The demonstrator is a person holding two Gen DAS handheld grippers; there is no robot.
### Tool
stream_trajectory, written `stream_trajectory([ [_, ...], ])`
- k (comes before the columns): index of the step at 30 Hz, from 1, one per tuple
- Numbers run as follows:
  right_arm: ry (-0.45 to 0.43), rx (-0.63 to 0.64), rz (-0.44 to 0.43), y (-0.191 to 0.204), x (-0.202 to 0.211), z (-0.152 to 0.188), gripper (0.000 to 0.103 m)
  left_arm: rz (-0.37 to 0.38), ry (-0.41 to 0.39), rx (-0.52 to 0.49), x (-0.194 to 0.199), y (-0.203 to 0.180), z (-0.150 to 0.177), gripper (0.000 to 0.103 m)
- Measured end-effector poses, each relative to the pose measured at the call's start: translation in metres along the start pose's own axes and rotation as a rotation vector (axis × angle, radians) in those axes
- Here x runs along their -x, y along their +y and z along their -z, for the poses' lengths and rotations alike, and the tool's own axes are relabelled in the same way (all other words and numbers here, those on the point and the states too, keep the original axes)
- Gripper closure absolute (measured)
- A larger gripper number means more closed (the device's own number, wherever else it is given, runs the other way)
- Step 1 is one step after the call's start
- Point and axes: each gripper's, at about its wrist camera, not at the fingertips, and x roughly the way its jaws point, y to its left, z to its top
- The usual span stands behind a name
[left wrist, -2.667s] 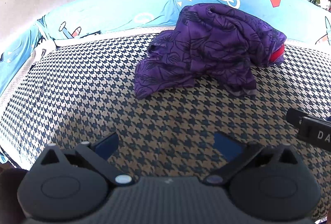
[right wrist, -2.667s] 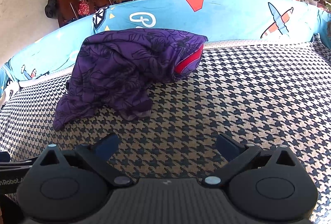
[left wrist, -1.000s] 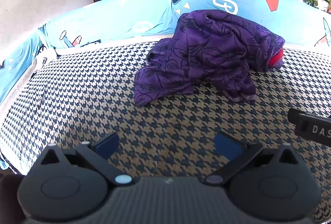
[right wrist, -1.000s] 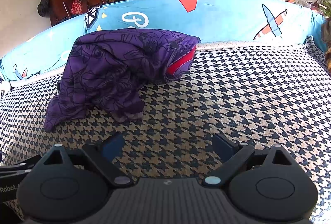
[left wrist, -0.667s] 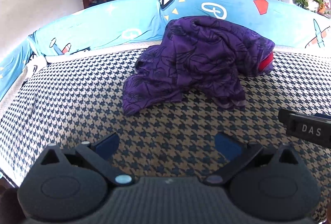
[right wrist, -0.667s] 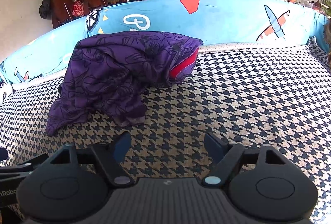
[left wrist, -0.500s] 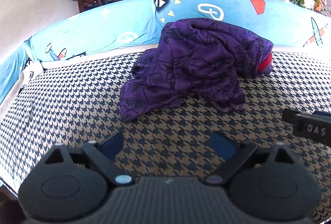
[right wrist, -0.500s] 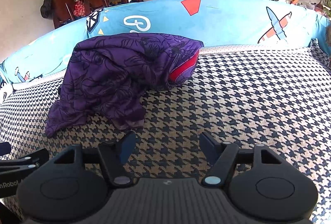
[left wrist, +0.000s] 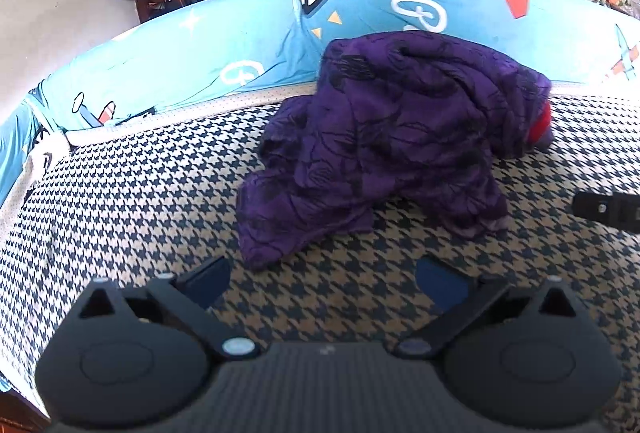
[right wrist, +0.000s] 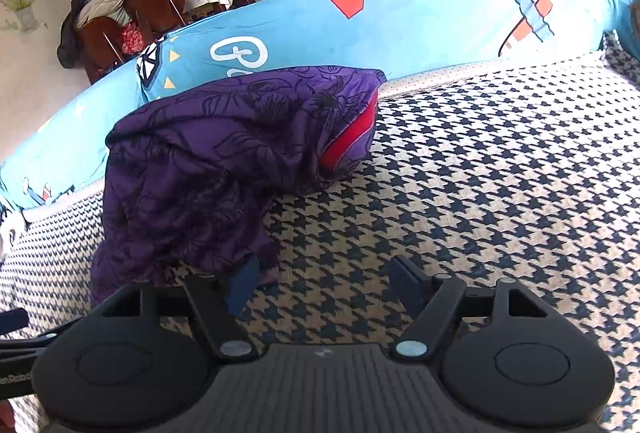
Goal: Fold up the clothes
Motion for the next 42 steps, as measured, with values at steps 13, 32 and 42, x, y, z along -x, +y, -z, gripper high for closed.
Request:
stream_trajectory([
  [13,-0.006,0.042,-0.101,0.038,-0.028,-0.016,0.021,-0.064,0.035,0.034,-0.057,0.036,-0.025,0.0],
  [32,-0.133,0.14,-0.208,0.092,-0.087,-0.054,0.012,-0.014,0.054,0.234,-0.085,0.09,-0.06,0.0],
  [42,-0.135,0.157,-0.204,0.099,-0.102,-0.041,0.08,0.017,0.042,0.314,-0.079,0.1,-0.057,0.0],
])
